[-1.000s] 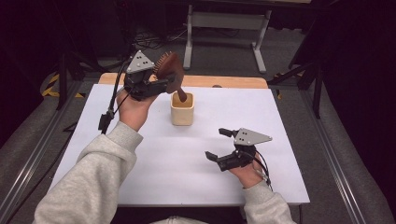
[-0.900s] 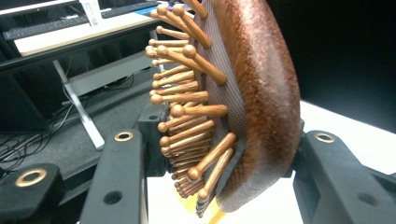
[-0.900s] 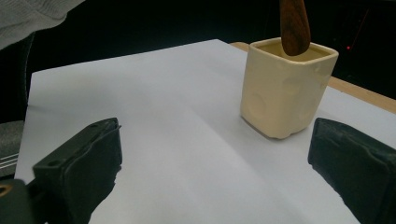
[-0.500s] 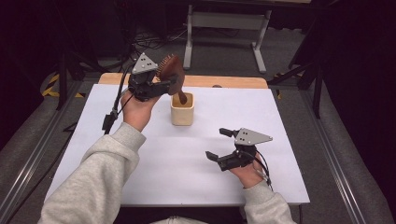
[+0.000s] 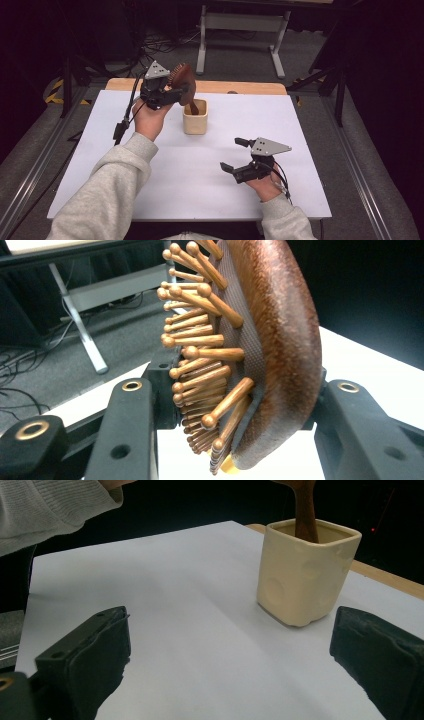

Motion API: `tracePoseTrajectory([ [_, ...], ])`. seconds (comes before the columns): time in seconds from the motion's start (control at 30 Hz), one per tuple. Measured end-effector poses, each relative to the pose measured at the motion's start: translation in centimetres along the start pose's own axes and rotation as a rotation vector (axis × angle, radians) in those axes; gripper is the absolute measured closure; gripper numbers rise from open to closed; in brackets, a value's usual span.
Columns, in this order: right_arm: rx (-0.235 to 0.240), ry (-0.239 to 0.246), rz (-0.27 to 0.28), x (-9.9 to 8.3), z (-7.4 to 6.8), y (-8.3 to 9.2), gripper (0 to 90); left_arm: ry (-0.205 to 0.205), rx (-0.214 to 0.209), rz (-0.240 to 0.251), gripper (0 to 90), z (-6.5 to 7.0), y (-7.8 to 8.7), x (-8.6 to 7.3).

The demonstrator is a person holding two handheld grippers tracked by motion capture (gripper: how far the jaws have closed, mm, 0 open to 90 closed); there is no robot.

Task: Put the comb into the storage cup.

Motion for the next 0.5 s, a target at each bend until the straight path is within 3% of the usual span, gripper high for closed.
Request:
tracePoseTrajectory([
  [0.5, 0.001, -0.002, -0.012, -0.2, 0.0, -0.1, 3.5, 0.027, 0.005, -0.047, 53.0, -0.4, -0.7, -1.1],
])
Point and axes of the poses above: each handheld gripper's, and its own axes: y roughly backward along the jaws, x roughly out of its top, z roughly to its right, the point moved 2 cm from there along -y, roughly forward along the jaws, and after that the axes turned 13 degrees about z, right-handed, at the moved point
